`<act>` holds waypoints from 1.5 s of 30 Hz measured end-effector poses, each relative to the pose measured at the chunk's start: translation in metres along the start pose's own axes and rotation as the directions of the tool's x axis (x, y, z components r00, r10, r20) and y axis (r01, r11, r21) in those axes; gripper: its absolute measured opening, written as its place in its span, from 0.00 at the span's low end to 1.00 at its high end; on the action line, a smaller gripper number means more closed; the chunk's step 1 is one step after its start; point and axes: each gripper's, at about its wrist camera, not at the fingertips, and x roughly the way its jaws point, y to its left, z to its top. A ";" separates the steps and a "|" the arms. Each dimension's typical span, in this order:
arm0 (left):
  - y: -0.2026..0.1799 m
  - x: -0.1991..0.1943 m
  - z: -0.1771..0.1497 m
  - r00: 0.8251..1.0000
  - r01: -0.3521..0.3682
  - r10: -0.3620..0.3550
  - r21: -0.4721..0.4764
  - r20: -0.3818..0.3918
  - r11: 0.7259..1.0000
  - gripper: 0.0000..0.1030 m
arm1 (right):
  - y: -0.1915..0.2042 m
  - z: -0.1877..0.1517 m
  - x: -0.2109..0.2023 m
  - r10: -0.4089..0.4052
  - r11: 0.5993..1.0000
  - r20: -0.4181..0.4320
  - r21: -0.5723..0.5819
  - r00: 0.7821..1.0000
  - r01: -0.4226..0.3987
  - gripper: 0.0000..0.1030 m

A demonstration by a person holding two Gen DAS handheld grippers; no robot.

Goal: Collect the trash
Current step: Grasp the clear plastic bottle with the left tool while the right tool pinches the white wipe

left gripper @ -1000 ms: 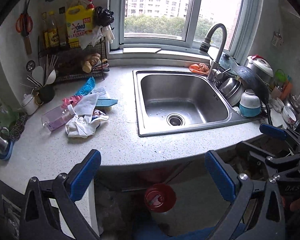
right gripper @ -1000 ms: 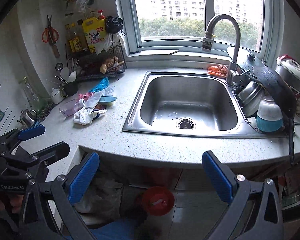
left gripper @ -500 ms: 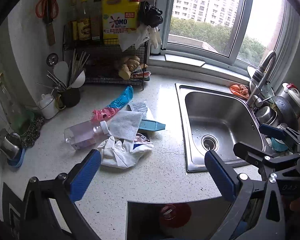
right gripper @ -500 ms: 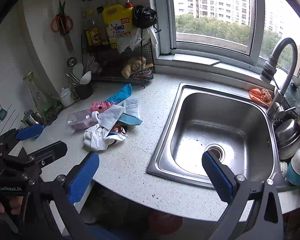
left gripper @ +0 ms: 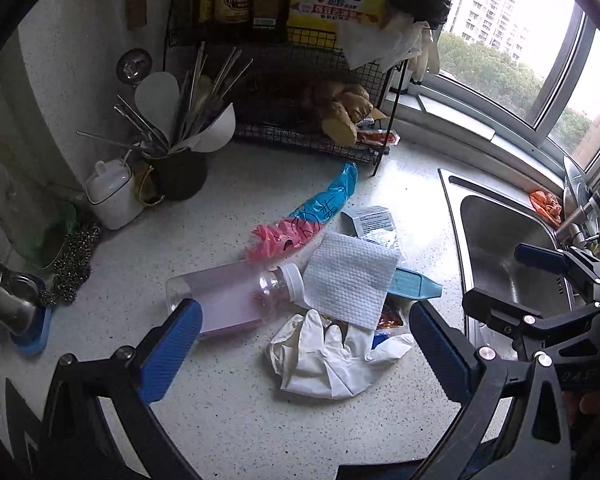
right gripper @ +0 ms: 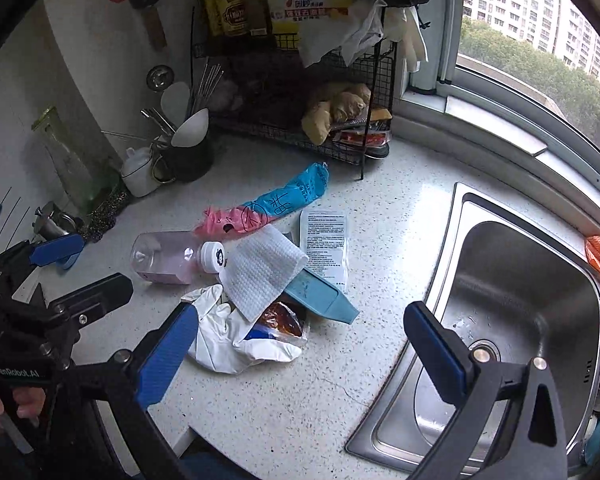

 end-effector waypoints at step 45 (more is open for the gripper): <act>0.061 0.082 0.013 0.976 0.031 -0.013 0.079 -0.218 0.996 1.00 | 0.010 0.040 0.103 0.094 0.991 -0.222 -0.072 0.970 -0.112 0.07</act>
